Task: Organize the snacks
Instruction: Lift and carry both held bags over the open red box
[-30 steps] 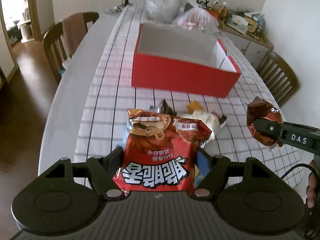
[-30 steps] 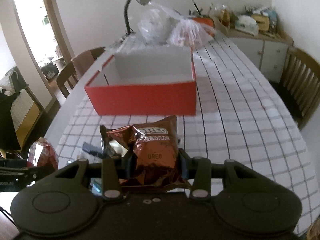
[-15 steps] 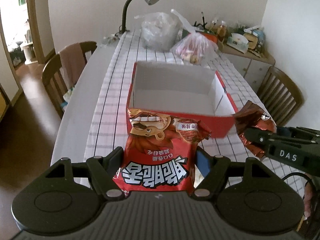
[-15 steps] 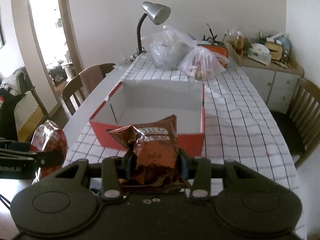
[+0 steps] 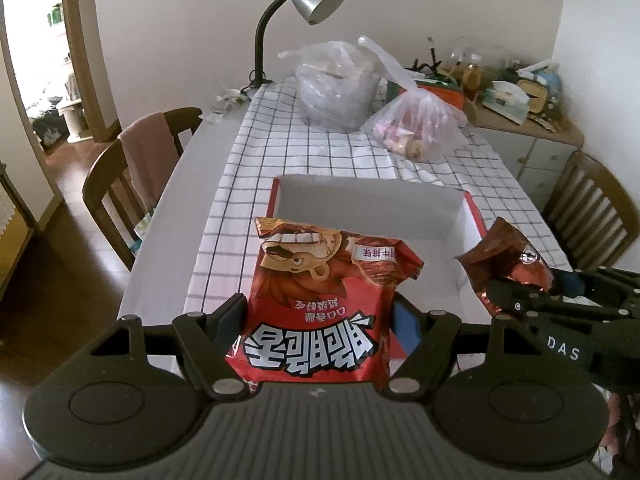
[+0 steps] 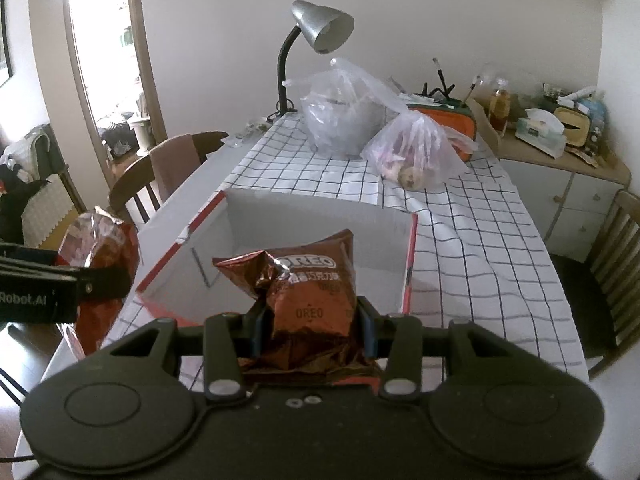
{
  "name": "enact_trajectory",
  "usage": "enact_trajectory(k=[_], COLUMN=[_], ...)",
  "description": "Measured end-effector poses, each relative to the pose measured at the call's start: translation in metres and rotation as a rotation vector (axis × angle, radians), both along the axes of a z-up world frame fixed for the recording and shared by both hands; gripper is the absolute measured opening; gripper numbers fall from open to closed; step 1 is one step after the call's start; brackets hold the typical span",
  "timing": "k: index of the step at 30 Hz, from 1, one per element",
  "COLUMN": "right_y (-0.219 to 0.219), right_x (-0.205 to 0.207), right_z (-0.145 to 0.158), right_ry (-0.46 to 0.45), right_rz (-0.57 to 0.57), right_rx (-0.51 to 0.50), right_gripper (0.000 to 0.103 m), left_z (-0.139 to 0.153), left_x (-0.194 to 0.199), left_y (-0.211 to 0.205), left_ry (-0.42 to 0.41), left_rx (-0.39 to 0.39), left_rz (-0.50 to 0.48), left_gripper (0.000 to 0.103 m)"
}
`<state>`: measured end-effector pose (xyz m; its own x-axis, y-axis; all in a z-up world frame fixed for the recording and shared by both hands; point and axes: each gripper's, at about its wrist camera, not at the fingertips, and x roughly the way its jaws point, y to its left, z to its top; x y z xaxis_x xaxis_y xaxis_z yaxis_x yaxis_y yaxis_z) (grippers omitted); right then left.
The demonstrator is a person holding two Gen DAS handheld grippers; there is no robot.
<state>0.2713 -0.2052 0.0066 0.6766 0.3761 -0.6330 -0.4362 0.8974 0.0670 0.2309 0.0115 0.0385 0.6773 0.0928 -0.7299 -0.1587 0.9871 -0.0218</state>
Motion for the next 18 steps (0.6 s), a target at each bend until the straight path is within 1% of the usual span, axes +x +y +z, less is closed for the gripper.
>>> enact_trajectory(k=[5,8,15,18], right_y=[0.006,0.01,0.019,0.026], right_x=[0.036,0.055,0.093,0.105], right_z=[-0.01,-0.018,-0.043,-0.054], right_ry=[0.018,0.034,0.078,0.099], right_rz=[0.023,0.031,0.053,0.079], right_rx=[-0.025,-0.042,-0.087,-0.102], right_gripper=[0.043,0.043,0.043,0.043], left_z=[-0.003,-0.008,-0.031,-0.044], left_x=[0.039,0.063,0.114,0.134], left_y=[0.003,0.003,0.0,-0.004], left_ry=[0.016,0.039,0.116,0.164], left_rx=[0.019,0.028,0.041,0.05], left_rz=[0.011,0.009,0.005,-0.013], left_gripper=[0.076,0.076,0.076,0.076])
